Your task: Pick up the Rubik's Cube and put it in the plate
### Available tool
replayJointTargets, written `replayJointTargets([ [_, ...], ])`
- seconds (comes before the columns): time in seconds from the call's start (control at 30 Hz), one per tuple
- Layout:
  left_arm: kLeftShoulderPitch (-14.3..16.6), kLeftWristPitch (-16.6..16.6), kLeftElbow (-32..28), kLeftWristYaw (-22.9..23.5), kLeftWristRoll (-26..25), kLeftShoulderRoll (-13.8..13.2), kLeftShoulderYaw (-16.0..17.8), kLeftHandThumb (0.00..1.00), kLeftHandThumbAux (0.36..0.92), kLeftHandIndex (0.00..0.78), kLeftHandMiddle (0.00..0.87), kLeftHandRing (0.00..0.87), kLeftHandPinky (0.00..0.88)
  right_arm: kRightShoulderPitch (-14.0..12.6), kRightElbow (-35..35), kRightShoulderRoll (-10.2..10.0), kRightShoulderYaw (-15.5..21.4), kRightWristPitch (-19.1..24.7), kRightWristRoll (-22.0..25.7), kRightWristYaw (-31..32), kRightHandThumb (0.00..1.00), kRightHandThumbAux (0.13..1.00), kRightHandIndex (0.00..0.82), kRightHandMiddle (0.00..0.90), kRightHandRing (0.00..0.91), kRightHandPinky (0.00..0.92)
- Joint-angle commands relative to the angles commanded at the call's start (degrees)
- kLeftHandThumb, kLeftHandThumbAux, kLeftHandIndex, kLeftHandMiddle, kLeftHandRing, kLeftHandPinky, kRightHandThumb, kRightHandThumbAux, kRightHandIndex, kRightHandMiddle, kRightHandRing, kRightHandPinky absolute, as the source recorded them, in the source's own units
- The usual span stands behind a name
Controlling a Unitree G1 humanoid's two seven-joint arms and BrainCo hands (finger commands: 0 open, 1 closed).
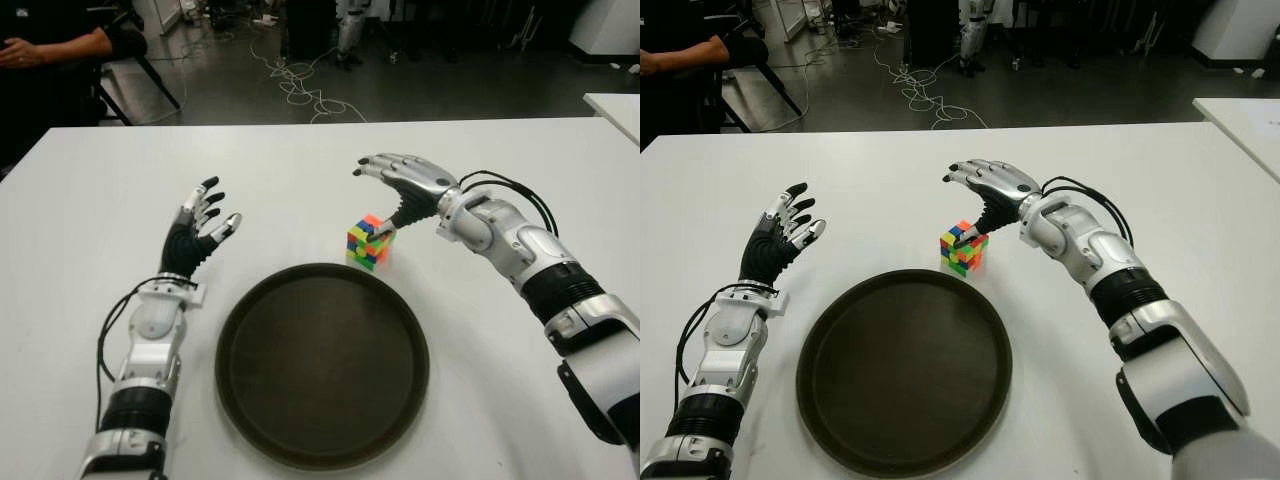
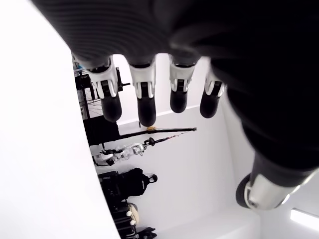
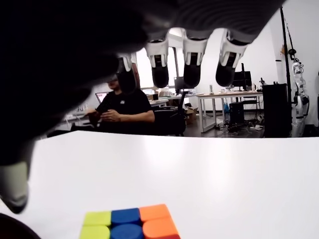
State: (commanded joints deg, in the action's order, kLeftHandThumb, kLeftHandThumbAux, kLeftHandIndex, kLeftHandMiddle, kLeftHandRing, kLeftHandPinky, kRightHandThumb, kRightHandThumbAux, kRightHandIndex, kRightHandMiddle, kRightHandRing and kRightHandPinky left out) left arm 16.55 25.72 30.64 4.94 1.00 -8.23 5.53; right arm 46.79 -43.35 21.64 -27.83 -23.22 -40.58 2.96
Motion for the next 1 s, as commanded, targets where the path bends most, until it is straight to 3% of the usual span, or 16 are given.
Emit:
replayJointTargets([
  [0.73,0.1,0.7,0.5,-1.0,0.5,-0.1,-0.4,0.045,0.638,0.061,0.099,0.109,0.119,0.4,-1.1,0.3,-0.9,-0.5,-1.2,-1.2,0.0,0.636,0.0,0.0,0.0,0.0],
  [0.83,0.1,0.8,0.8,-0.7,0.4,-0.2,-0.4,0.049,0.637,0.054,0.095,0.103,0.114,0.7,-1.5,0.4,-1.4,-0.8,-2.0,-2.1,0.0,0.67,0.0,0.0,0.0,0.058],
  [1.0,0.6,1.3,1.8,-0.5,0.5,-0.4,-0.4,0.051,0.634,0.051,0.09,0.095,0.105,1.0,-2.9,0.1,-1.7,-1.7,-2.2,-3.1,0.0,0.689,0.0,0.0,0.0,0.072],
])
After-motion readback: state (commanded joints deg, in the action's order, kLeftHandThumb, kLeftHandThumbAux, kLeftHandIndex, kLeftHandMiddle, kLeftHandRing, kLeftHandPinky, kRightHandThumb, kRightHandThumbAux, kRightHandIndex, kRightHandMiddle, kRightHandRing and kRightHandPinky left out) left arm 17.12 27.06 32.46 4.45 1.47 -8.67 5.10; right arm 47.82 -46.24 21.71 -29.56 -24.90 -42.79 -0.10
